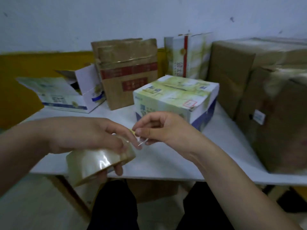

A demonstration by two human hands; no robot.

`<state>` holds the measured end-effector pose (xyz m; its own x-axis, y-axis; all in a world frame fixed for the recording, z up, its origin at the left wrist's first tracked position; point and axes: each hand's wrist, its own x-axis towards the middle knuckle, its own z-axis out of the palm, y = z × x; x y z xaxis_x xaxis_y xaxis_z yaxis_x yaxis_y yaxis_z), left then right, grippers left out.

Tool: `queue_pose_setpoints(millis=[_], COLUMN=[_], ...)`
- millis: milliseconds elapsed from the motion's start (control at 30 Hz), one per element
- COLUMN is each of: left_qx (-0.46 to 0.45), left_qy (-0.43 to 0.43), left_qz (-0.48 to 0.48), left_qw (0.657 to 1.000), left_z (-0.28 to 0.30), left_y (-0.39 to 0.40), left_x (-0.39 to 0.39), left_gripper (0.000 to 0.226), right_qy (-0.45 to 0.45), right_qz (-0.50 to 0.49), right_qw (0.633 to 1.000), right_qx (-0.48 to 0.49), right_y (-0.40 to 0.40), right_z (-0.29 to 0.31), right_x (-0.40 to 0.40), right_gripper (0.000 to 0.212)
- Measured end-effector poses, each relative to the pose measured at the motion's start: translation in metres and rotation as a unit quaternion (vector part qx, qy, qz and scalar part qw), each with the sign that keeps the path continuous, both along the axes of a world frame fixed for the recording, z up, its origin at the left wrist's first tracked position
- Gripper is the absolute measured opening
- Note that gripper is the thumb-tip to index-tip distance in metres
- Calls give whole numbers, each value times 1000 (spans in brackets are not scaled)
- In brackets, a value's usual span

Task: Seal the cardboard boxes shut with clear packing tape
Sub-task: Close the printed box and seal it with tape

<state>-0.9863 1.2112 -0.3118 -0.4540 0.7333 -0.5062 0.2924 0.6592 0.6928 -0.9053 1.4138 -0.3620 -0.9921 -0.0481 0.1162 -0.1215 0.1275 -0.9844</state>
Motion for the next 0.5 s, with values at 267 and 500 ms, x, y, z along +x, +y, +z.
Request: queue_pose_setpoints(millis=[267,500], left_qx=[182,172], left_qy=[-33,-8], left_qz=[156,189], left_qw=[970,967], left_z=[-16,-10], left_y=[79,103], left_x=[44,37], left_gripper=[28,36], right_qy=[99,50], right_qz=[-188,-158], right_qw=[939,935], right_qx=[272,312], right_y=[56,100], right_z=[64,94], right_x=[21,-16], right_gripper=[5,3])
